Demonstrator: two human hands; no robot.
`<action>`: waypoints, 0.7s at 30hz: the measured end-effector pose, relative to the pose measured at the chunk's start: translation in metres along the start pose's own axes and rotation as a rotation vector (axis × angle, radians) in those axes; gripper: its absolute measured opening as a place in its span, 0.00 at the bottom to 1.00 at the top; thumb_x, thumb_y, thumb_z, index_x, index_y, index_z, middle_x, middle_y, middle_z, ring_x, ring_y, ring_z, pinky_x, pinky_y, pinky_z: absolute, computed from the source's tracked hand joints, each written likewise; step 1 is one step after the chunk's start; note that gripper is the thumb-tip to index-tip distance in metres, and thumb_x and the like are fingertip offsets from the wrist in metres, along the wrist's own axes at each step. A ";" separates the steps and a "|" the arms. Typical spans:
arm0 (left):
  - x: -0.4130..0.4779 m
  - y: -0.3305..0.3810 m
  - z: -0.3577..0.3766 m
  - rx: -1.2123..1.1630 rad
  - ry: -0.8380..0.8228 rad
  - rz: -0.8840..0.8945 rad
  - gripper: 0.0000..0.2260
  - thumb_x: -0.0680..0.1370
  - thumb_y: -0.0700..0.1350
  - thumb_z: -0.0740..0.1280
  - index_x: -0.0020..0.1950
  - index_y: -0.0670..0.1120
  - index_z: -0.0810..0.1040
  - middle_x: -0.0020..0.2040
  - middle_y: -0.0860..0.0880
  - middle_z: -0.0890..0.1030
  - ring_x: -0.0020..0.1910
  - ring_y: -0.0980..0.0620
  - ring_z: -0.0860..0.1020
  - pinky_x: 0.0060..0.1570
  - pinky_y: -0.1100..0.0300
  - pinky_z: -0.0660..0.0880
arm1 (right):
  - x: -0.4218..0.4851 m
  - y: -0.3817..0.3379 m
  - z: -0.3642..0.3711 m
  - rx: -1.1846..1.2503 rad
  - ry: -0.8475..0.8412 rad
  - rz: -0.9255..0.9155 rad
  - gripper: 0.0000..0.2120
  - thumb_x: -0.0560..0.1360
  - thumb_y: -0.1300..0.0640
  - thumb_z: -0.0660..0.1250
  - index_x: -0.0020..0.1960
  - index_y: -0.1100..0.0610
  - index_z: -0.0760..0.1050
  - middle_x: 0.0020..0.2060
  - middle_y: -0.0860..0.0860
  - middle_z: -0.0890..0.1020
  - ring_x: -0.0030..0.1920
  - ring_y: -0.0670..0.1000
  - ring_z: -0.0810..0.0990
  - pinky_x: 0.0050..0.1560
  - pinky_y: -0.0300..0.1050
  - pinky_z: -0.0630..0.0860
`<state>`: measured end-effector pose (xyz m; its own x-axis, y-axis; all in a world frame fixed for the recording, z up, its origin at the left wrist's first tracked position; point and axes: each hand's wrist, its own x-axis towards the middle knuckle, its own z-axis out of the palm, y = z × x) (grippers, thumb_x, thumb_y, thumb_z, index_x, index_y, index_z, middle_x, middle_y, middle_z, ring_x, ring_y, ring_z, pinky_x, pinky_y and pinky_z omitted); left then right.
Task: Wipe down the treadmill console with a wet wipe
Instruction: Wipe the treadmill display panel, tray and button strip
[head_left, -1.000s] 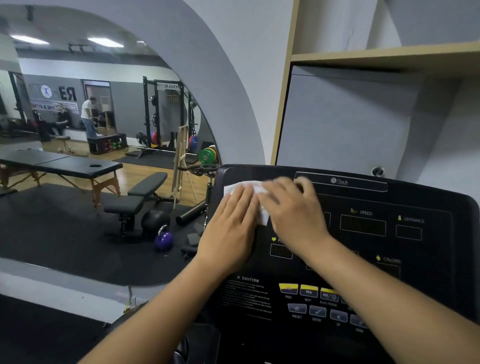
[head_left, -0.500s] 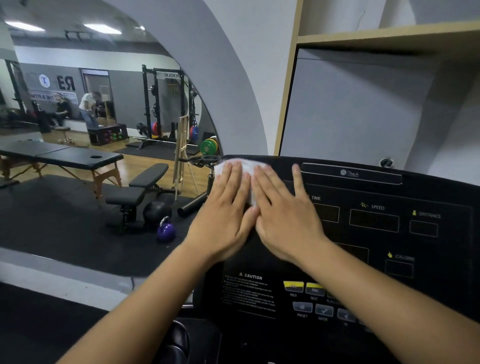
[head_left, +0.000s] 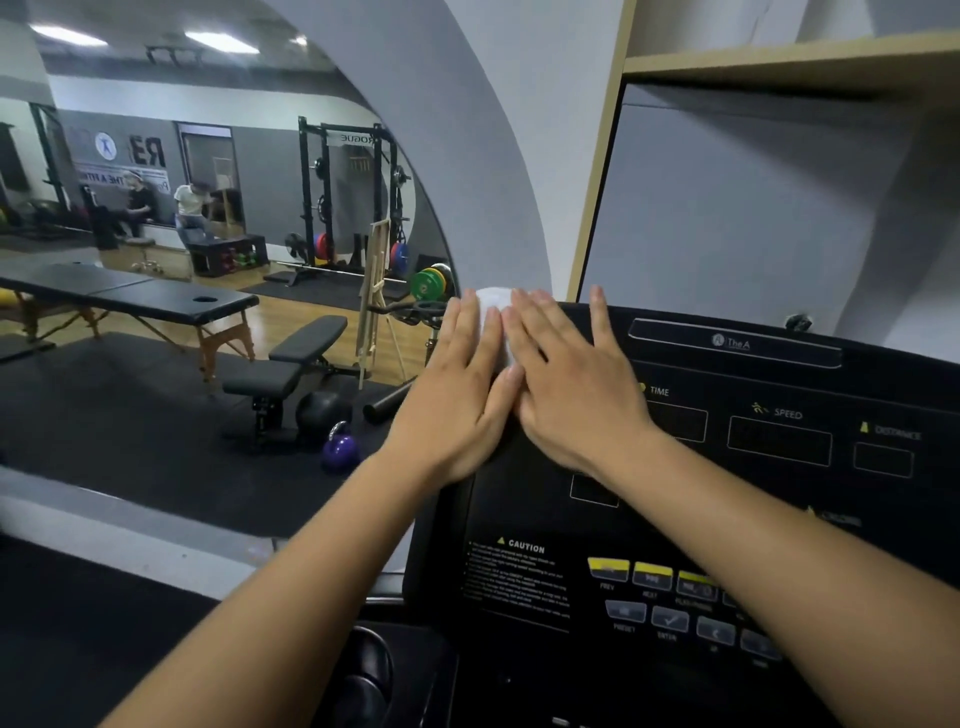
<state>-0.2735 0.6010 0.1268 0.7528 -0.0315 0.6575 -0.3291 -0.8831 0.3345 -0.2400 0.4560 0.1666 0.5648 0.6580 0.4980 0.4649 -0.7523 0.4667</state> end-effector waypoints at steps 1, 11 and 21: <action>-0.013 -0.001 0.004 -0.016 0.012 -0.006 0.30 0.82 0.58 0.47 0.80 0.48 0.45 0.80 0.46 0.39 0.78 0.53 0.37 0.75 0.63 0.39 | -0.006 -0.005 0.004 0.012 0.015 -0.031 0.33 0.75 0.47 0.41 0.78 0.59 0.53 0.78 0.55 0.54 0.78 0.52 0.49 0.74 0.67 0.41; -0.112 -0.001 0.035 0.078 -0.029 -0.016 0.30 0.83 0.59 0.45 0.80 0.44 0.51 0.80 0.42 0.43 0.79 0.47 0.38 0.76 0.49 0.49 | -0.078 -0.037 0.031 0.030 -0.021 -0.235 0.31 0.77 0.45 0.52 0.74 0.63 0.63 0.74 0.59 0.65 0.76 0.57 0.58 0.72 0.69 0.51; 0.013 0.004 0.000 0.153 -0.031 0.072 0.33 0.80 0.58 0.42 0.79 0.40 0.49 0.80 0.37 0.46 0.79 0.43 0.40 0.77 0.48 0.44 | 0.000 0.012 -0.001 -0.121 -0.016 -0.001 0.32 0.77 0.47 0.43 0.77 0.60 0.55 0.77 0.56 0.57 0.77 0.53 0.55 0.74 0.67 0.43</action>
<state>-0.2653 0.5974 0.1366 0.7483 -0.1098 0.6542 -0.2940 -0.9390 0.1786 -0.2348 0.4469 0.1732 0.5758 0.6572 0.4863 0.3799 -0.7418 0.5525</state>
